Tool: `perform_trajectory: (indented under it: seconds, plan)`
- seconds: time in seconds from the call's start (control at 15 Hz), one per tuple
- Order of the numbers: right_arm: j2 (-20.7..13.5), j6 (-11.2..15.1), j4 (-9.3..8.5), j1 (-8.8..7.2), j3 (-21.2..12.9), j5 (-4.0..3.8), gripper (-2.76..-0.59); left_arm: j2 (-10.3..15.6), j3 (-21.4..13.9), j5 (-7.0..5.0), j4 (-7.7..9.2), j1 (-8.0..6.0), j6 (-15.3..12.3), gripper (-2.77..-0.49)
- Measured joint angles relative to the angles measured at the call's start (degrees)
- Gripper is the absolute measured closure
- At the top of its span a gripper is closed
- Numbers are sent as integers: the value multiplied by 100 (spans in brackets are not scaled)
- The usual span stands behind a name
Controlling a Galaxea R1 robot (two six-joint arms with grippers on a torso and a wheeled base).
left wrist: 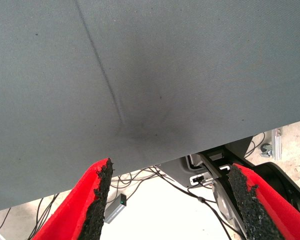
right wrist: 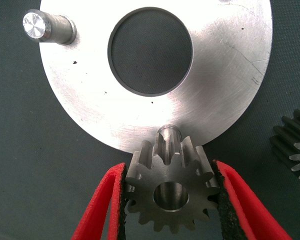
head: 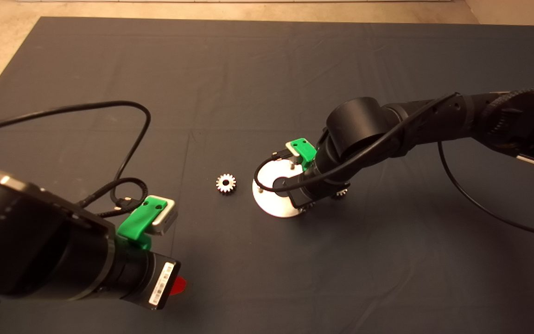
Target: Install three planetary gears onto the carrier pins
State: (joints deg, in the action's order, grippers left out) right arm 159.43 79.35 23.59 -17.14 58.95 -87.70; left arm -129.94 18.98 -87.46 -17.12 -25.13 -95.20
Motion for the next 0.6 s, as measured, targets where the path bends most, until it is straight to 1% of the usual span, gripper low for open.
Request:
perform_trajectory:
  seconds: [0.2, 0.47, 0.6]
  plan:
    - [0, 0, 5, 0, 0, 0, -95, -2, 0, 0, 0, 0, 0, -164]
    - [0, 0, 85, 0, 0, 0, -95, 0, 0, 0, 0, 1, 0, -164]
    - [0, 0, 88, 0, 0, 0, -95, 0, 0, 0, 0, 0, 0, -164]
